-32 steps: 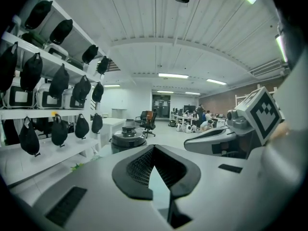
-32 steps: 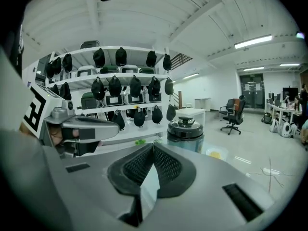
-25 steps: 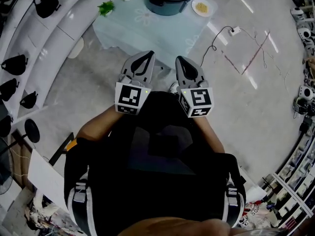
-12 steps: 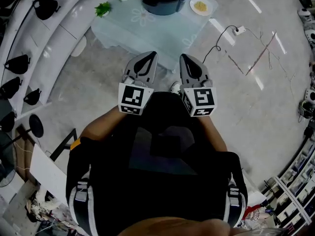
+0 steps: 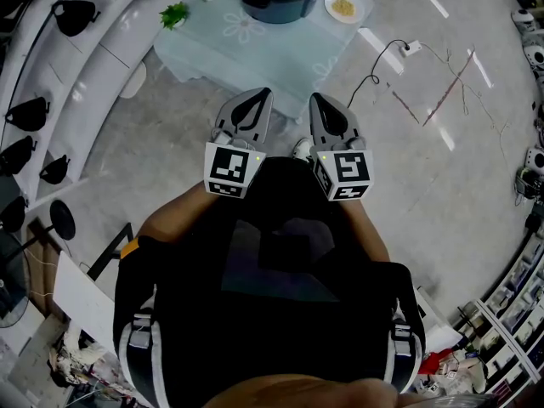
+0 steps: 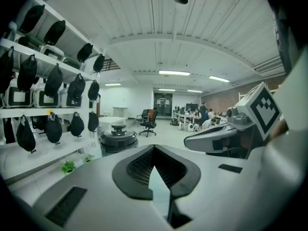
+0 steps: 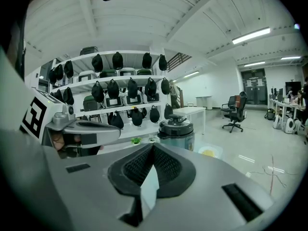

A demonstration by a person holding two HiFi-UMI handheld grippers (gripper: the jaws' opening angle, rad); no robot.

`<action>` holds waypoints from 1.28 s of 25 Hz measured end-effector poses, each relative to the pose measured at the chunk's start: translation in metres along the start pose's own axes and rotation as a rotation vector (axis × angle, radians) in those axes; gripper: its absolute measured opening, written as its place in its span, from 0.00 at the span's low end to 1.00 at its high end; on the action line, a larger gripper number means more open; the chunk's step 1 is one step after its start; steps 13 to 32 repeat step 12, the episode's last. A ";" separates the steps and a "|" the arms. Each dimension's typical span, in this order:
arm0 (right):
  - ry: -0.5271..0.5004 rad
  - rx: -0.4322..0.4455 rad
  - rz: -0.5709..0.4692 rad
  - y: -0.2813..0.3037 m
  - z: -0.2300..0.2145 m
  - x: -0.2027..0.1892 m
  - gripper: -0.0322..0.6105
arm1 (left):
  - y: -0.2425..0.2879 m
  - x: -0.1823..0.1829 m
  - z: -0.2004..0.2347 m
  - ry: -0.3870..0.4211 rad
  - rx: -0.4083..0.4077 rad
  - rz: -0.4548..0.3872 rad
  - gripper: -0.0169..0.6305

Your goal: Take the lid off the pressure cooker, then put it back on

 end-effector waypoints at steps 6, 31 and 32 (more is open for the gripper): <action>0.007 0.000 -0.005 0.002 0.007 -0.003 0.07 | -0.005 -0.002 0.003 0.008 -0.007 -0.003 0.04; 0.001 -0.001 -0.013 0.004 0.010 -0.004 0.07 | -0.009 -0.001 0.006 0.018 -0.009 -0.005 0.04; 0.001 -0.001 -0.013 0.004 0.010 -0.004 0.07 | -0.009 -0.001 0.006 0.018 -0.009 -0.005 0.04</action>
Point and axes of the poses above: the fingertips, and each gripper's own axes: y forward along the fingers, z to its left, x out of its top, the point moved 4 cm from there along -y, backward along the fingers, and after that the axes turned 8 degrees about y, right-handed, at the moved point
